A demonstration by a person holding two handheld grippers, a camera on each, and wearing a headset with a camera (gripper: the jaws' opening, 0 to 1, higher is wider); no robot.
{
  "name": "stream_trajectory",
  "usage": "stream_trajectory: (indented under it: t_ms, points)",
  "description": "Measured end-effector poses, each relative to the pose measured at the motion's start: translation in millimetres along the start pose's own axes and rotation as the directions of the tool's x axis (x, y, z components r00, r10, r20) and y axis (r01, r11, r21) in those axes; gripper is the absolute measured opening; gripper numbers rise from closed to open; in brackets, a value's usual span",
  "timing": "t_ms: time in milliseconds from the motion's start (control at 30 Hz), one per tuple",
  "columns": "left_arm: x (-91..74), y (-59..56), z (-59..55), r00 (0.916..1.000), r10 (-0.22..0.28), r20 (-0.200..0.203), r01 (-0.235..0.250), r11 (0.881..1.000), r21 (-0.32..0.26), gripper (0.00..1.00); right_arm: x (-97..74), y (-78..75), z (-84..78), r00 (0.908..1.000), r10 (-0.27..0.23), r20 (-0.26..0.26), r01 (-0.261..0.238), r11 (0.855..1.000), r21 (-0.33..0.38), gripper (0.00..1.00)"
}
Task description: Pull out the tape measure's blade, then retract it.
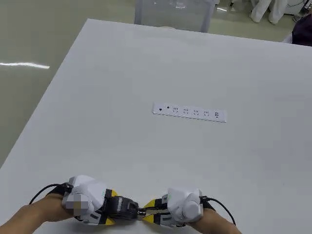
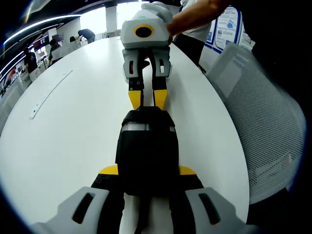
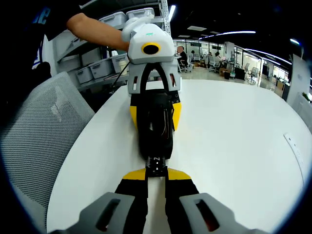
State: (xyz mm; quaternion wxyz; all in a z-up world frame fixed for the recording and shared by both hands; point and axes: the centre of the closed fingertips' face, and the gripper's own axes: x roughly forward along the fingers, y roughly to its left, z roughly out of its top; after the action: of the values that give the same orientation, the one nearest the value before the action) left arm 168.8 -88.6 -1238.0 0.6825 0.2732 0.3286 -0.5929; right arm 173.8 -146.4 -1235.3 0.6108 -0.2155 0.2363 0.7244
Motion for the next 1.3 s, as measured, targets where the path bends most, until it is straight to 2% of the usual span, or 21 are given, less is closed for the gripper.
stream_trajectory:
  t_ms: [1300]
  points:
    - [0.6, -0.4, 0.7, 0.9999, -0.005, -0.009, 0.005, 1.0, 0.002, 0.32, -20.8, 1.4, -13.7, 0.9999, -0.01, -0.008, 0.01, 1.0, 0.013, 0.1]
